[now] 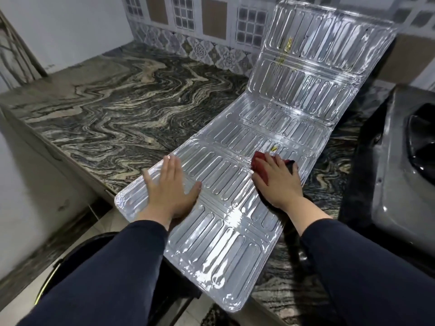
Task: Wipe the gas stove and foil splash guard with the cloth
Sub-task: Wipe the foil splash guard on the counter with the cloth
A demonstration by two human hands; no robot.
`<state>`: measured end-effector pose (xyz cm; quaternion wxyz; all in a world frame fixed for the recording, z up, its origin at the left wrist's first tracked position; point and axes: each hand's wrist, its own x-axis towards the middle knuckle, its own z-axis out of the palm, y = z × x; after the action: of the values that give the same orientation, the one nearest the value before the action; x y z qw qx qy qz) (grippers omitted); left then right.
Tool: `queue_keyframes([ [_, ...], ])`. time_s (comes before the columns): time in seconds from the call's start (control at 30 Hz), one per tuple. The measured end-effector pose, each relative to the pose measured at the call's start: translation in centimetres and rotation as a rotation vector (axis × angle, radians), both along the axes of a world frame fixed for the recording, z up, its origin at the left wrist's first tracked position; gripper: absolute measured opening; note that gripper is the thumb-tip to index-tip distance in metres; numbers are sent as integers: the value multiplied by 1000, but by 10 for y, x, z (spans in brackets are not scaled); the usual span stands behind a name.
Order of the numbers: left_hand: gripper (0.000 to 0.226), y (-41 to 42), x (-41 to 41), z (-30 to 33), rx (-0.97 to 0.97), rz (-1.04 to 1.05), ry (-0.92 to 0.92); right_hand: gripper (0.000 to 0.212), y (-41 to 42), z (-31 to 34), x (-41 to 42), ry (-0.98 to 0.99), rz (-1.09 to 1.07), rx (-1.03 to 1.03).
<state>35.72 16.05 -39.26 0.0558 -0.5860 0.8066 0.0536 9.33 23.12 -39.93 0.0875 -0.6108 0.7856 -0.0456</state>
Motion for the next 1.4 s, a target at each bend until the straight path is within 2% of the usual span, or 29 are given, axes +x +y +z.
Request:
queue_keyframes([
  [0.2,82,4,-102,-5,-26,-109,167,61,-2,-4,-3,12,-13,-49],
  [0.3,79,9,-121,-16,-22,-108,184,59,-5,-6,-6,16,-10,-55],
  [0.47,78,9,-115,-20,-29,-129,169,59,-2,-7,-1,23,-4,-60],
  [0.67,76,17,-98,-24,-40,-150,168,70,17,-6,27,4,36,-79],
  [0.87,75,26,-81,-23,-20,-177,203,67,33,-7,46,-20,62,-71],
  [1.0,67,4,-68,-12,-12,-182,242,61,35,-5,43,-51,103,-69],
  [1.17,59,-47,-37,-4,-67,-114,149,60,21,1,55,-85,279,-76],
  [1.27,57,-69,-30,-1,23,-90,145,53,3,1,69,-96,406,-82],
  [1.4,56,-75,-26,-4,88,-118,171,55,-30,-1,73,-71,501,-79],
])
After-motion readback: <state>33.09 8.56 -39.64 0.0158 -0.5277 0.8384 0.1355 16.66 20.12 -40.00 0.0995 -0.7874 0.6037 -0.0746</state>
